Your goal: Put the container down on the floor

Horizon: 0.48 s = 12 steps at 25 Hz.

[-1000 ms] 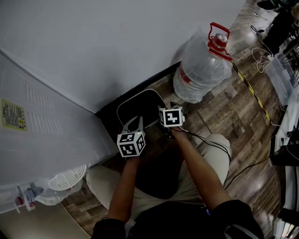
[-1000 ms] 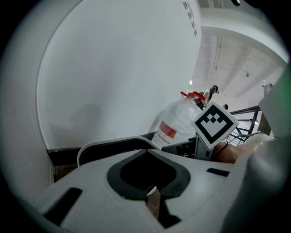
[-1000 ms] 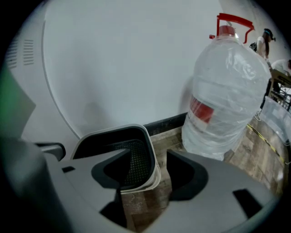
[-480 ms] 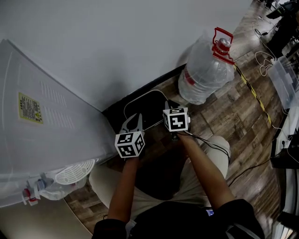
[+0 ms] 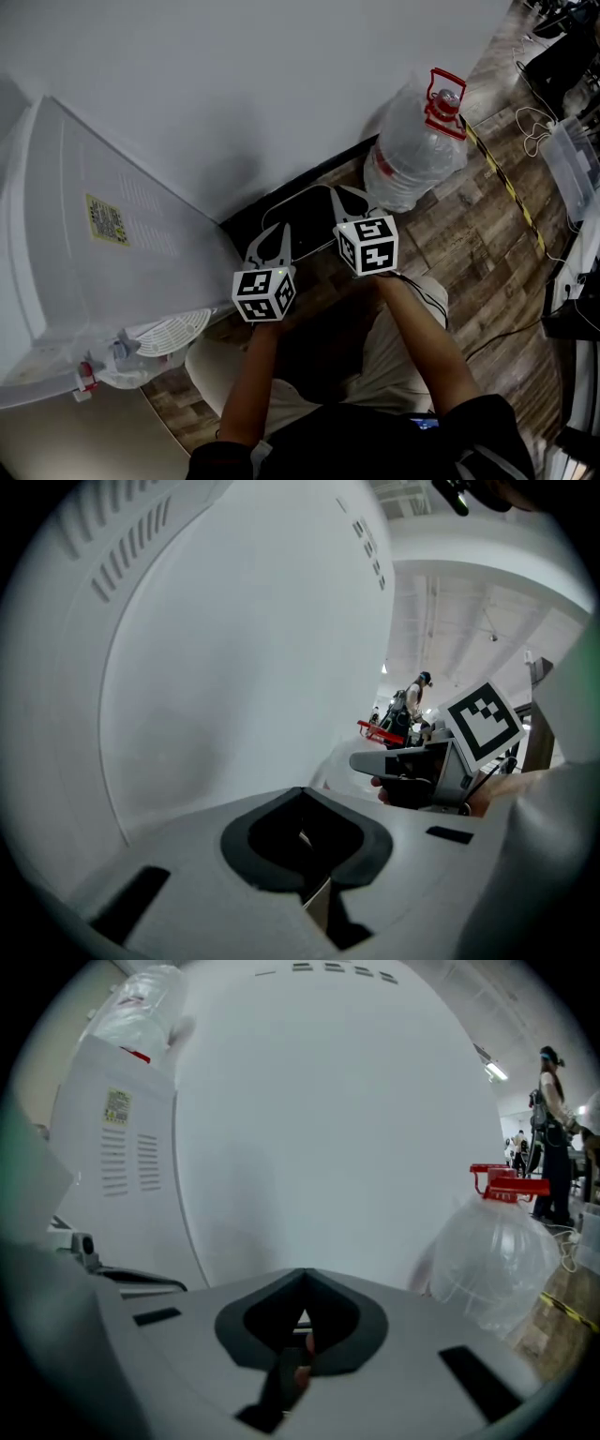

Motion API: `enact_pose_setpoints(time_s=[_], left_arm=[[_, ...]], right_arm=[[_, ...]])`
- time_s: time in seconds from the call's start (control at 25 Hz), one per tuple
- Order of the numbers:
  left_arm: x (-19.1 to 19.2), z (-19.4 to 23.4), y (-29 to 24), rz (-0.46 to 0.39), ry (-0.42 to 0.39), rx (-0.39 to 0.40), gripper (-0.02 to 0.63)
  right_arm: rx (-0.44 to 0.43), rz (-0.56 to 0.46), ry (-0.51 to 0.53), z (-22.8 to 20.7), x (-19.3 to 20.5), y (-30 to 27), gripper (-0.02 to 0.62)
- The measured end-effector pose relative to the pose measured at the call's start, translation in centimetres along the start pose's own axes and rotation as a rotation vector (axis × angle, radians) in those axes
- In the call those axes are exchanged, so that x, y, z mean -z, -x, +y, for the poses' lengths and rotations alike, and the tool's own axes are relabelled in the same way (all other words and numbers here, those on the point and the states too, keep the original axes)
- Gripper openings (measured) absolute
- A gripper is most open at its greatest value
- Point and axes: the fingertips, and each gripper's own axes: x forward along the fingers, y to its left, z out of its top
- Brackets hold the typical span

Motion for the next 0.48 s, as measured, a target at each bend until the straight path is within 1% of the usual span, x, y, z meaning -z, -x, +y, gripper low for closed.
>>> enact_pose_setpoints(time_s=[0.12, 0.24, 0.36, 0.48], left_arm=[[-2.3, -0.9, 1.0, -0.001, 0.006, 0.021, 0.015], [-5.4, -2.6, 2.0, -0.018, -0.009, 0.059, 0.015], [-9.0, -4.8, 3.4, -0.041, -0.035, 0.074, 0.015], [-13.1, -6.6, 5.0, -0.061, -0.064, 0.075, 0.015]], right_arm=[[-0.013, -0.008, -0.014, 1.1, -1.9, 1.2, 0.028], [-0.027, -0.009, -0.029, 1.7, -4.3, 2.7, 0.028], [-0.016, -0.002, -0.043, 1.8, -7.4, 4.5, 0.028], [-0.016, 0.002, -0.029, 2.8, -11.3, 6.4, 0.028]])
